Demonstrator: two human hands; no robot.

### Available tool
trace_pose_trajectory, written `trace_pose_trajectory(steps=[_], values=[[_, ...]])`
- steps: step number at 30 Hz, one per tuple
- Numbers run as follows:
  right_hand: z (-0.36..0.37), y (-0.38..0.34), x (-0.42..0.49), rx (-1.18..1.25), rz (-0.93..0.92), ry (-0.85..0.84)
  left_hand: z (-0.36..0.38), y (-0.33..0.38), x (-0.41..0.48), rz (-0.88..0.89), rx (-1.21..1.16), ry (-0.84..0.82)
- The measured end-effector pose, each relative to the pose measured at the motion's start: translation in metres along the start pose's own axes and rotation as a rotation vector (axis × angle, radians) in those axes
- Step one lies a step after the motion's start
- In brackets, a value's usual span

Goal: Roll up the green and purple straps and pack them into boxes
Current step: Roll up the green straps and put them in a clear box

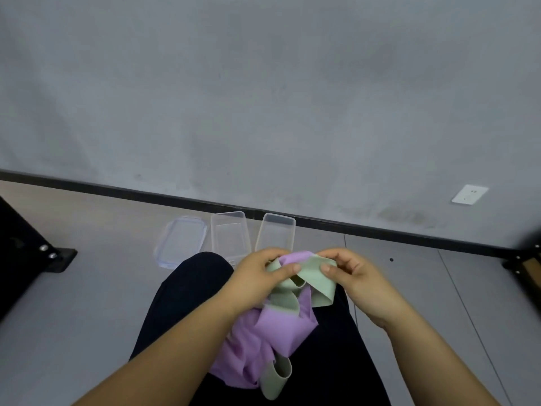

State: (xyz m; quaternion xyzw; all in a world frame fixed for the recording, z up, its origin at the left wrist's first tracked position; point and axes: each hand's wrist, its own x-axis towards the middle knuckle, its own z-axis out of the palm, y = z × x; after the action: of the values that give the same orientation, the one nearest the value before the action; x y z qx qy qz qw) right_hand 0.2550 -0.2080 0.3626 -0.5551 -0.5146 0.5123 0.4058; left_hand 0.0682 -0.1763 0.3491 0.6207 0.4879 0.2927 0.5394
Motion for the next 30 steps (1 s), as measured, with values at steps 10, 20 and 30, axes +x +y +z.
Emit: trace_pose_trajectory(steps=[10,20,30], values=[[0.003,0.005,0.012,0.029,0.021,0.159,-0.015,-0.003,0.002,-0.025,-0.117,0.091],[0.01,0.007,0.009,-0.08,-0.016,0.136,-0.003,-0.001,0.005,-0.016,-0.003,0.194],[-0.006,-0.012,-0.008,0.014,-0.183,-0.125,-0.001,-0.008,0.014,-0.139,-0.063,0.318]])
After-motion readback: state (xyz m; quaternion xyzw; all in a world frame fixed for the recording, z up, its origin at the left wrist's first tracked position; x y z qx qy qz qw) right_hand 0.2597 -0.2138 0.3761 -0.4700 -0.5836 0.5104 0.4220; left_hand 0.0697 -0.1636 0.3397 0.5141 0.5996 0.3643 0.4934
